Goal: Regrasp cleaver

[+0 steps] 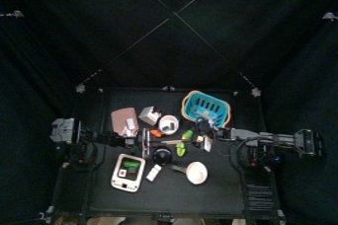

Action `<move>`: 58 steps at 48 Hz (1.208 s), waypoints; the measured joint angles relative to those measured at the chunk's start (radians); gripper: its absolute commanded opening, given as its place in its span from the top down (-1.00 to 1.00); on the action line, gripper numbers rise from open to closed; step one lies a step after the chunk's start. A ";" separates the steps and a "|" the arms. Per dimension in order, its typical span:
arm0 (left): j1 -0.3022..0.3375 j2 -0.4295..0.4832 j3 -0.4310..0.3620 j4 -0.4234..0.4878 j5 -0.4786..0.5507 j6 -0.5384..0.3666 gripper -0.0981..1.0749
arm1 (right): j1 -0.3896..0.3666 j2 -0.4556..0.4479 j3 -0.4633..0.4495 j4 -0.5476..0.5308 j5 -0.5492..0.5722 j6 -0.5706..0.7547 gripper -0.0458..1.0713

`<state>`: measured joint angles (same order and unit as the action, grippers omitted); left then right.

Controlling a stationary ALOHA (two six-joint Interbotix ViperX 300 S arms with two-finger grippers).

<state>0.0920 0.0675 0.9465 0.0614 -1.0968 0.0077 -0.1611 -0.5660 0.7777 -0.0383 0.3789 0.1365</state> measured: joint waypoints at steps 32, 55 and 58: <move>0.003 0.028 -0.023 0.003 0.000 0.000 0.37 | 0.021 0.041 0.008 -0.005 -0.025 0.002 -0.37; 0.009 0.028 -0.028 0.003 0.037 0.000 0.37 | 0.038 0.043 0.029 -0.012 -0.025 -0.005 0.26; 0.009 0.028 -0.029 0.002 0.046 0.000 0.37 | 0.038 0.043 0.031 -0.012 -0.025 -0.003 0.32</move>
<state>0.1012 0.0951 0.9173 0.0629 -1.0508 0.0077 -0.1227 -0.5231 0.8084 -0.0506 0.3543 0.1335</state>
